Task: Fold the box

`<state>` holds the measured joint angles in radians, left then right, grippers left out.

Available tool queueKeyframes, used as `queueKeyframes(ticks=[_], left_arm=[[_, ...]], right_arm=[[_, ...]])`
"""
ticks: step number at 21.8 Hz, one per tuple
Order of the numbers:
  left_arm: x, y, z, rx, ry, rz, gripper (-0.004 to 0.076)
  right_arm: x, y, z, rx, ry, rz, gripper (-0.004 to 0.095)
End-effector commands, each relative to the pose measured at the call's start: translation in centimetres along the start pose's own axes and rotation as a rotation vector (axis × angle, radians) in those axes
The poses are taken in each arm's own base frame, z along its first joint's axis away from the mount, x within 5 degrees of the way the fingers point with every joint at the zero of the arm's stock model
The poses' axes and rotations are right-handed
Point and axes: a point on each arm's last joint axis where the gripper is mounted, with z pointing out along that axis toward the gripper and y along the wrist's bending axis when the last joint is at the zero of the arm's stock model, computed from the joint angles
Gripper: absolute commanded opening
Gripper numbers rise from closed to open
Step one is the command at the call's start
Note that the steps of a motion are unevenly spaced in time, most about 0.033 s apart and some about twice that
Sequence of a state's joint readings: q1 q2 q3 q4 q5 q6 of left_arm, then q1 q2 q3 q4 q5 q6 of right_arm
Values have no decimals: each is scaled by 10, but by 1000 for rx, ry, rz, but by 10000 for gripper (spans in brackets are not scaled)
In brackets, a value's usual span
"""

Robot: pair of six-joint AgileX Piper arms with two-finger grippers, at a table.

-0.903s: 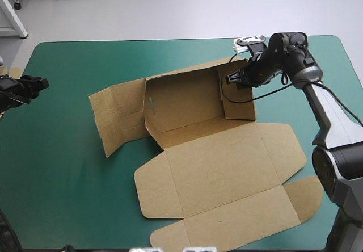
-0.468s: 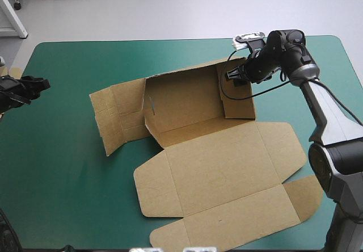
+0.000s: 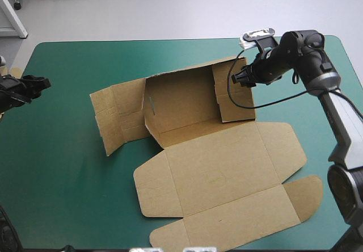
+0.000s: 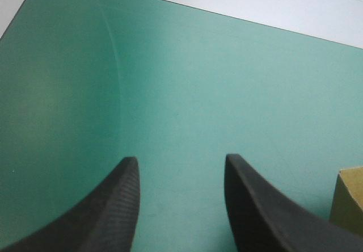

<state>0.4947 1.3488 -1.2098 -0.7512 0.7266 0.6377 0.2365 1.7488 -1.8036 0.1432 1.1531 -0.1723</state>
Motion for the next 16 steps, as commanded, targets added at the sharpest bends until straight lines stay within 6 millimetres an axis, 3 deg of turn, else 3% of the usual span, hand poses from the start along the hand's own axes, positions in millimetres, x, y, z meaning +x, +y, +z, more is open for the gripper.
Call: queueKeyframes(ticks=[1,5,12,16], left_arm=[[-15,-7,-13,2,-103,-11,337],[-15,-7,-13,7,-107,-17,337],[-15,-8,-13,13,-99,-8,337],[-14,-9,-13,22,-95,-10,337]], right_arm=[[11,3,-36,26,-141,-14,519],[31,7,-45,28,-207,-1,519],[94,21,-88,35,-402,22,517],[122,27,-81,-3,-446,21,562]])
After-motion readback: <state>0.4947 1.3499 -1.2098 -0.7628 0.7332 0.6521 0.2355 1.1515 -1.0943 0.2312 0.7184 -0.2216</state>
